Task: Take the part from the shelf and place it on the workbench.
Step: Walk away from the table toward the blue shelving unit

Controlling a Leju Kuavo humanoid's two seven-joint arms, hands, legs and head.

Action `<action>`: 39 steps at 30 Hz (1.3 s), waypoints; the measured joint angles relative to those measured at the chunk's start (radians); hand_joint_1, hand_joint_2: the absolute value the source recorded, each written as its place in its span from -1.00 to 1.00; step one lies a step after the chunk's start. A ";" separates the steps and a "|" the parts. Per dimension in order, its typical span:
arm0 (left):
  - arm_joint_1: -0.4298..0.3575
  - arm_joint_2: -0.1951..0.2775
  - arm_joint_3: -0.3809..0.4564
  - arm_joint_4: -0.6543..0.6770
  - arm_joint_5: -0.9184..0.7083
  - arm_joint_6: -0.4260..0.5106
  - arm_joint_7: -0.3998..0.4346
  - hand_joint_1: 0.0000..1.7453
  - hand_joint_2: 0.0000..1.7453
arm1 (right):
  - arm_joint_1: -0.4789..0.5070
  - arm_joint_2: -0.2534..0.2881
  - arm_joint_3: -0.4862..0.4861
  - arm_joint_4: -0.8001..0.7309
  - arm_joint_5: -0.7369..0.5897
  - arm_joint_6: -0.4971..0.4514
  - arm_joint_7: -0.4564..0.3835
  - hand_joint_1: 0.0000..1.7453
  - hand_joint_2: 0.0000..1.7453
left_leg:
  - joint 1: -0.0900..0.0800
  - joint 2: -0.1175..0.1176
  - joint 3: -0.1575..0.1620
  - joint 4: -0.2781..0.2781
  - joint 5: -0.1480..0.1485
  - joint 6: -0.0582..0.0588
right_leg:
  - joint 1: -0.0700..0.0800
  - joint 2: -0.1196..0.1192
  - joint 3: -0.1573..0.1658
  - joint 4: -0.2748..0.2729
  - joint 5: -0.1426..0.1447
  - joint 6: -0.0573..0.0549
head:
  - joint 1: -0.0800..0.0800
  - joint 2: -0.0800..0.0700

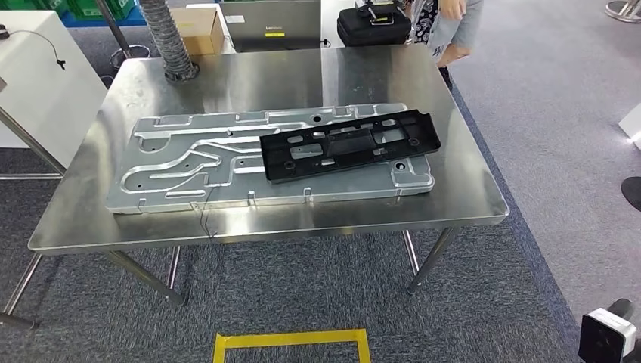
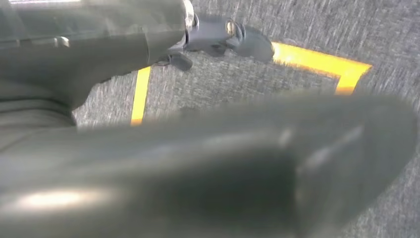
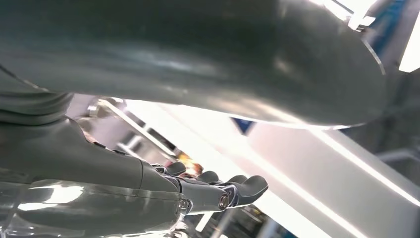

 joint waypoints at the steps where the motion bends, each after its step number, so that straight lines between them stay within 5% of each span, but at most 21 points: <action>1: 0.000 0.000 0.000 0.000 -0.001 -0.001 0.000 -1.00 -1.00 | 0.000 0.001 -0.008 0.035 -0.008 0.008 0.000 -1.00 -1.00 | 0.001 0.000 0.003 0.044 -0.010 -0.003 | 0.001 -0.001 -0.014 0.002 0.010 0.001 | 0.000 0.000; 2: 0.000 0.000 0.000 0.000 -0.002 -0.001 -0.001 -1.00 -1.00 | -0.001 0.001 -0.018 0.077 -0.013 0.019 0.000 -1.00 -1.00 | 0.002 0.000 0.019 0.060 0.003 -0.004 | 0.001 -0.002 -0.029 0.005 0.020 0.002 | 0.000 0.000; 4: -0.001 0.000 0.000 0.000 -0.002 -0.002 -0.002 -1.00 -1.00 | -0.010 0.001 -0.037 0.186 0.003 0.050 0.003 -1.00 -1.00 | 0.003 0.000 0.105 -0.019 0.053 0.002 | 0.002 -0.003 -0.056 0.014 0.037 0.007 | 0.000 0.000; 6: -0.005 -0.001 0.001 0.000 -0.001 -0.002 -0.001 -1.00 -1.00 | -0.033 -0.005 -0.062 0.354 0.063 0.067 0.006 -1.00 -1.00 | 0.000 -0.001 0.214 -0.167 0.053 0.013 | 0.006 -0.003 -0.075 0.022 0.051 0.015 | 0.000 0.000; 8: -0.007 -0.004 0.002 0.000 -0.001 0.000 0.000 -1.00 -1.00 | -0.057 -0.013 -0.088 0.545 0.131 0.052 0.008 -1.00 -1.00 | -0.005 -0.002 0.256 -0.245 0.033 0.027 | 0.007 -0.004 -0.080 0.022 0.066 0.028 | 0.000 0.000; 11: 0.001 -0.010 0.004 0.000 -0.002 0.006 0.003 -1.00 -1.00 | -0.075 -0.018 -0.134 0.799 0.309 0.010 0.048 -1.00 -1.00 | -0.005 0.002 0.238 -0.257 0.059 0.052 | 0.002 -0.003 -0.089 0.030 0.059 0.046 | 0.000 0.000; 15: 0.007 -0.013 0.014 0.000 0.000 0.017 0.004 -1.00 -1.00 | -0.101 -0.017 -0.191 1.069 0.544 0.000 0.193 -1.00 -1.00 | -0.003 0.010 0.184 -0.261 0.106 0.068 | -0.005 0.000 -0.142 0.226 -0.124 0.065 | 0.000 0.000; 17: 0.013 -0.013 0.021 0.000 0.003 0.019 0.003 -1.00 -1.00 | -0.114 -0.014 -0.199 1.165 0.586 0.005 0.233 -1.00 -1.00 | -0.003 0.012 0.150 -0.255 0.128 0.063 | -0.008 0.000 -0.135 0.299 -0.130 0.071 | 0.000 0.000; 18: 0.015 -0.013 0.023 0.000 0.003 0.020 0.003 -1.00 -1.00 | -0.120 -0.013 -0.201 1.203 0.595 0.010 0.246 -1.00 -1.00 | -0.003 0.013 0.133 -0.250 0.137 0.060 | -0.010 0.000 -0.108 0.288 -0.101 0.073 | 0.000 0.000; 20: 0.019 -0.014 0.027 0.000 0.004 0.021 0.002 -1.00 -1.00 | -0.133 -0.013 -0.204 1.261 0.607 0.029 0.276 -1.00 -1.00 | -0.002 0.014 0.102 -0.233 0.153 0.051 | -0.015 0.001 -0.009 0.174 -0.059 0.075 | 0.000 0.000; 22: 0.020 -0.014 0.028 0.000 0.003 0.023 0.002 -1.00 -1.00 | -0.146 -0.013 -0.205 1.303 0.615 0.054 0.307 -1.00 -1.00 | -0.004 0.014 0.082 -0.217 0.165 0.040 | -0.012 0.003 0.080 0.041 -0.077 0.063 | 0.000 0.000; 25: 0.021 -0.014 0.031 0.000 0.002 0.031 0.001 -1.00 -1.00 | -0.158 -0.011 -0.206 1.349 0.626 0.092 0.347 -1.00 -1.00 | -0.003 0.014 0.072 -0.214 0.186 0.019 | -0.006 0.002 0.094 -0.003 -0.083 0.032 | 0.000 0.000; 27: 0.024 -0.014 0.034 0.000 0.002 0.040 0.002 -1.00 -1.00 | -0.163 -0.007 -0.207 1.368 0.636 0.118 0.376 -1.00 -1.00 | 0.001 0.012 0.057 -0.185 0.145 0.008 | -0.008 -0.003 0.072 -0.004 -0.061 0.012 | 0.000 0.000; 30: 0.025 -0.014 0.037 0.000 -0.002 0.051 0.004 -1.00 -1.00 | -0.166 -0.003 -0.207 1.389 0.651 0.143 0.410 -1.00 -1.00 | 0.004 0.011 0.020 -0.019 -0.007 -0.002 | -0.003 -0.008 0.028 -0.003 -0.024 -0.002 | 0.000 0.000; 32: 0.025 -0.014 0.038 0.000 -0.003 0.055 0.006 -1.00 -1.00 | -0.166 0.000 -0.207 1.399 0.662 0.151 0.424 -1.00 -1.00 | 0.005 0.011 0.023 0.069 -0.026 -0.004 | 0.001 -0.009 -0.004 0.000 -0.002 -0.002 | 0.000 0.000; 33: 0.025 -0.014 0.039 0.000 -0.003 0.056 0.006 -1.00 -1.00 | -0.166 0.002 -0.207 1.404 0.671 0.155 0.432 -1.00 -1.00 | 0.004 0.011 0.046 0.067 -0.003 -0.001 | 0.003 -0.009 -0.020 0.003 0.010 -0.001 | 0.000 0.000; 35: 0.024 -0.014 0.042 0.000 -0.003 0.058 0.007 -1.00 -1.00 | -0.167 0.008 -0.205 1.412 0.687 0.164 0.453 -1.00 -1.00 | 0.002 0.011 0.144 -0.038 0.043 0.011 | 0.006 -0.009 -0.049 0.009 0.030 0.002 | 0.000 0.000; 37: 0.020 -0.013 0.043 0.000 -0.006 0.058 0.004 -1.00 -1.00 | -0.168 0.013 -0.201 1.417 0.698 0.170 0.473 -1.00 -1.00 | -0.005 0.010 0.256 -0.196 0.033 0.027 | 0.009 -0.010 -0.065 0.016 0.047 0.009 | 0.000 0.000; 39: 0.018 -0.012 0.043 0.000 -0.013 0.058 -0.001 -1.00 -1.00 | -0.169 0.017 -0.198 1.421 0.701 0.172 0.486 -1.00 -1.00 | -0.013 0.010 0.299 -0.273 0.013 0.039 | 0.009 -0.011 -0.072 0.018 0.064 0.021 | 0.000 0.000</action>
